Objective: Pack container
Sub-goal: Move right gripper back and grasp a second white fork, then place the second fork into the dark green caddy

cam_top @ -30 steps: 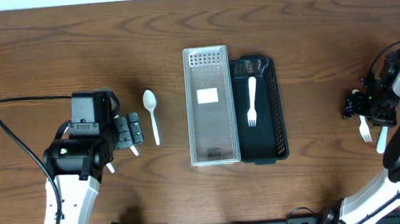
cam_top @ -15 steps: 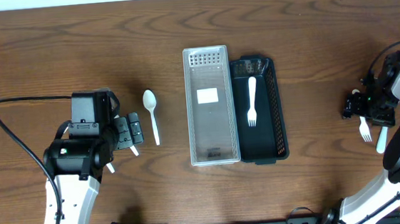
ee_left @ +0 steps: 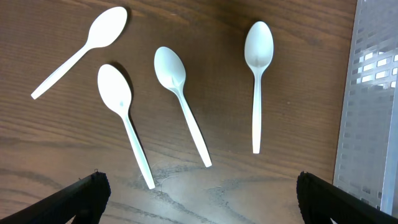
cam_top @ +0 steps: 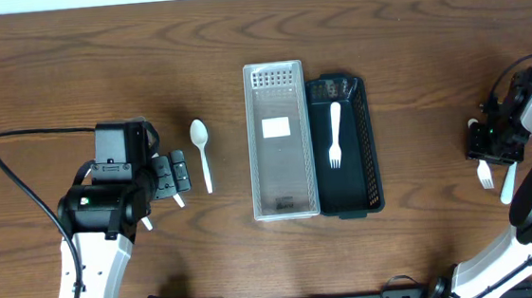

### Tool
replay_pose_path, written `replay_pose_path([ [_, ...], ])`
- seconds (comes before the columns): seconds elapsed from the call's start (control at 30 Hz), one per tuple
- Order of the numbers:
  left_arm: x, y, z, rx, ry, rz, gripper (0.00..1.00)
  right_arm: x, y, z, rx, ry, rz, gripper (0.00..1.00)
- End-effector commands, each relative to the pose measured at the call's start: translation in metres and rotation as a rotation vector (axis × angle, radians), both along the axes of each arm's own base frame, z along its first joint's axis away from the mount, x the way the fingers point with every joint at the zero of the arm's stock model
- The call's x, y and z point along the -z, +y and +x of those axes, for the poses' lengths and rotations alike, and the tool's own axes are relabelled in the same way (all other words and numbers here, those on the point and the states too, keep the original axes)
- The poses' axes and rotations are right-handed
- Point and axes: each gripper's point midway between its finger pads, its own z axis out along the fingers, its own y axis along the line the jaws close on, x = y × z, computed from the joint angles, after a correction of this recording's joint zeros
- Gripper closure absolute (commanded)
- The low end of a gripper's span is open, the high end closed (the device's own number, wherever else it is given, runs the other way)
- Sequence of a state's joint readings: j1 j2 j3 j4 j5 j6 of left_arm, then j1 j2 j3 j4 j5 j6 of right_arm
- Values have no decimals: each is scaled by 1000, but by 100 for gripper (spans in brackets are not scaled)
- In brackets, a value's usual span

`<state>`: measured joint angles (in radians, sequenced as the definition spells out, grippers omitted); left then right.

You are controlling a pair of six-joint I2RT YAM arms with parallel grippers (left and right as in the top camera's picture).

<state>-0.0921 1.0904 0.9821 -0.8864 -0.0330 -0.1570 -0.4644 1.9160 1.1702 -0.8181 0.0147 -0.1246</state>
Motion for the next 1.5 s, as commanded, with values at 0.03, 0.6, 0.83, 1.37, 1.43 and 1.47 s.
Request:
replay_pose_path([
  [0.03, -1, 3, 0, -6, 0, 8, 2, 11, 12, -6, -11, 22, 46, 65],
  [0.6, -1, 3, 0, -6, 0, 8, 2, 11, 12, -5, 16, 18, 44, 86],
  [0.83, -1, 3, 0, -6, 0, 9, 2, 11, 13, -2, 17, 3, 57, 89],
  [1.37, -1, 3, 0, -6, 0, 8, 2, -79, 50, 62, 10, -129, 15, 99],
  [1.43, -1, 3, 0, -6, 0, 8, 2, -107, 71, 75, -23, -177, 9, 99],
  [1.47, -1, 3, 0, -6, 0, 8, 2, -123, 85, 81, -53, -205, 7, 99],
])
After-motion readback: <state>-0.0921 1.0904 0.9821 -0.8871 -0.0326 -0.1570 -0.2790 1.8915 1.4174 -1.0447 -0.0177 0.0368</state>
